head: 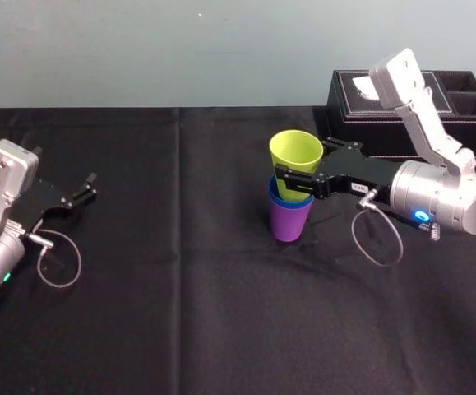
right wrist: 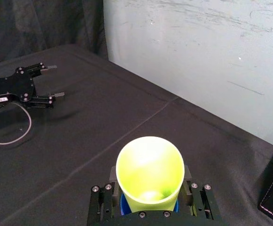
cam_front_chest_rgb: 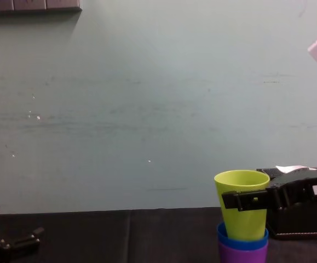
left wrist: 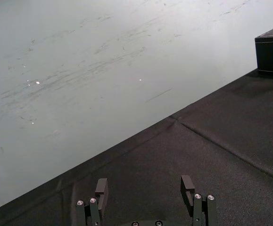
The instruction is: Stack the three plastic cups sequentially using one hand.
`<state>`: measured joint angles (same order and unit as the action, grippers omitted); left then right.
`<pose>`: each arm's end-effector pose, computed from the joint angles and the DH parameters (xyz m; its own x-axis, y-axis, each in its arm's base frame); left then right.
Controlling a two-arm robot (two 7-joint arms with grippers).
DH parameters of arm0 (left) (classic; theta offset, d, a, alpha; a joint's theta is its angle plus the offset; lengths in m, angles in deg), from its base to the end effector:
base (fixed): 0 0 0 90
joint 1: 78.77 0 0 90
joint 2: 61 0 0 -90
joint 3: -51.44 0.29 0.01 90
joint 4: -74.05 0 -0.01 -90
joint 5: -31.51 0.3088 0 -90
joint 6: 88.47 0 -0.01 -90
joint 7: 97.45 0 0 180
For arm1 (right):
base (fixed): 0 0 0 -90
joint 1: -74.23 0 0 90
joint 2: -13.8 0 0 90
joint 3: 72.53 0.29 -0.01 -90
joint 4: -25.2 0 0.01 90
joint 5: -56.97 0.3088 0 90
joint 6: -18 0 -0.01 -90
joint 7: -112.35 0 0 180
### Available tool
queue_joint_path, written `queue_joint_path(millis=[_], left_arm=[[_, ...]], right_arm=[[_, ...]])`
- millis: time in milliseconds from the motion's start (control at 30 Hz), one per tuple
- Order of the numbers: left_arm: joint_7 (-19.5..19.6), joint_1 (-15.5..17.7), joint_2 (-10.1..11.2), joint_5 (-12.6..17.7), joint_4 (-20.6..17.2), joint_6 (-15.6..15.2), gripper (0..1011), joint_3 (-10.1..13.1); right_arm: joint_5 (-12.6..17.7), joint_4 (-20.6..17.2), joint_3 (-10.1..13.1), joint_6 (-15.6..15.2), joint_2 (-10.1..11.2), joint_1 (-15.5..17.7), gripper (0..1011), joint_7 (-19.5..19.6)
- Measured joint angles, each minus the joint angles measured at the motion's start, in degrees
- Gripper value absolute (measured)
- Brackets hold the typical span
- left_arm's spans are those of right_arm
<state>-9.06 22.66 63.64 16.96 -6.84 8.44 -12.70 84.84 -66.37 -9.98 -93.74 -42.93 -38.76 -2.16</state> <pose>0.3581 0.0827 -0.3023 0.2924 0.8803 0.3736 -0.9552 0.2874 0.0704 0.3964 -0.0338 -0.1904 0.7181 -0.6911 0.0821 0.6798 0.6714 -0.2951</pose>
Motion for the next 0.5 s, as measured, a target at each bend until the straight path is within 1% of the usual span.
queue_joint_path(millis=[200, 500], left_arm=[[0.0, 0.0, 0.0, 0.0, 0.0, 0.0, 1012, 0.0], [0.0, 0.0, 0.0, 0.0, 0.0, 0.0, 1011, 0.0]], right_arm=[[-0.2, 0.9, 0.0, 0.9, -0.3, 0.0, 743, -0.5], [-0.2, 0.6, 0.1, 0.7, -0.2, 0.0, 743, -0.5]])
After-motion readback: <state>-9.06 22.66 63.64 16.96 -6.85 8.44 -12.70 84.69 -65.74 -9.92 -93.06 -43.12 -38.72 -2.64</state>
